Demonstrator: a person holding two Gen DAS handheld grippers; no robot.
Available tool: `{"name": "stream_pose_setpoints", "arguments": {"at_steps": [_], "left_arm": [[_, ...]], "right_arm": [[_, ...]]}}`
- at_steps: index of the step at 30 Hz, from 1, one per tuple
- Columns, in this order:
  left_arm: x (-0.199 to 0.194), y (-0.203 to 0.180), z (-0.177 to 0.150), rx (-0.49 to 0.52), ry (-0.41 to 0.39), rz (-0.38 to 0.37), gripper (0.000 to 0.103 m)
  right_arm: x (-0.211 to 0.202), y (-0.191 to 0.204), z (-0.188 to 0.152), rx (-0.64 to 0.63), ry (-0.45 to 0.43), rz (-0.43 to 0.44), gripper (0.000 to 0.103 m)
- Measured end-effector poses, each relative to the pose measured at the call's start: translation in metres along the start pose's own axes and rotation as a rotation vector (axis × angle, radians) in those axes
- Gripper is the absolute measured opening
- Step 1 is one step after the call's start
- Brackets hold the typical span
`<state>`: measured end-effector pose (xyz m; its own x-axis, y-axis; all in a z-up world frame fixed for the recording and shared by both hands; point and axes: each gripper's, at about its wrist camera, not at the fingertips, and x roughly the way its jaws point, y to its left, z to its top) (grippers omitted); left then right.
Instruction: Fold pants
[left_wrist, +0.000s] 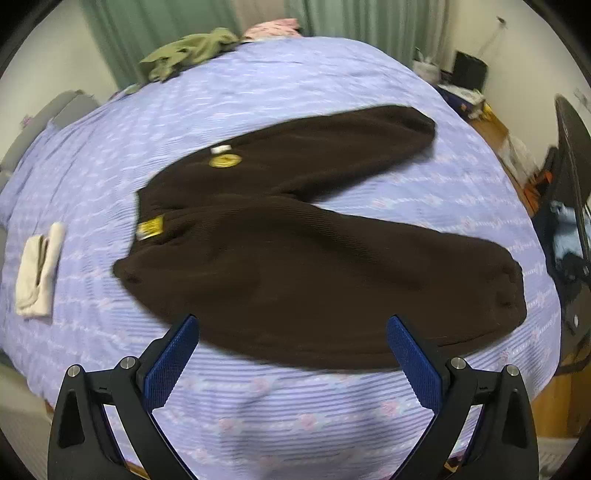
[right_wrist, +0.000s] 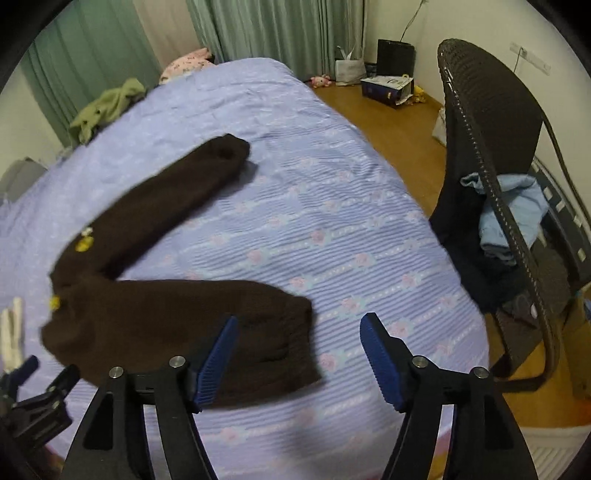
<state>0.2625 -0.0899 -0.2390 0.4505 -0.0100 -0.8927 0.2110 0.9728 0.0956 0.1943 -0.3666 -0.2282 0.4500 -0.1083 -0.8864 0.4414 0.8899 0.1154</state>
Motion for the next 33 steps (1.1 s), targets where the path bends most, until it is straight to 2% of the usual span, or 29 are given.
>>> {"name": "stream_pose_setpoints", "arguments": {"at_steps": [5,9,14,18,22,26,33], "left_arm": [[-0.027,0.051,-0.007,-0.058,-0.023,0.023,0.103],[-0.041,0.094,-0.015,-0.105,-0.025,0.024,0.103],[-0.034,0.14,-0.03,-0.142,0.024,0.02,0.103],[-0.016,0.159,-0.036,-0.121,0.043,0.01,0.103],[0.014,0.168,-0.028,-0.115,0.075,-0.032,0.103],[0.045,0.171,-0.017,-0.138,0.102,-0.081,0.103],[0.086,0.165,-0.009,-0.153,0.122,-0.067,0.103]], "right_arm": [[-0.019,0.025,-0.019,0.057,0.069,0.092,0.07],[-0.026,0.051,-0.042,0.076,0.118,0.12,0.07],[-0.022,0.075,-0.068,0.112,0.169,0.125,0.07],[-0.011,0.09,-0.084,0.154,0.183,0.107,0.07],[0.005,0.101,-0.088,0.193,0.134,0.056,0.07],[0.025,0.093,-0.086,0.271,0.106,0.009,0.07],[0.067,0.088,-0.083,0.297,0.115,-0.05,0.07]]}}
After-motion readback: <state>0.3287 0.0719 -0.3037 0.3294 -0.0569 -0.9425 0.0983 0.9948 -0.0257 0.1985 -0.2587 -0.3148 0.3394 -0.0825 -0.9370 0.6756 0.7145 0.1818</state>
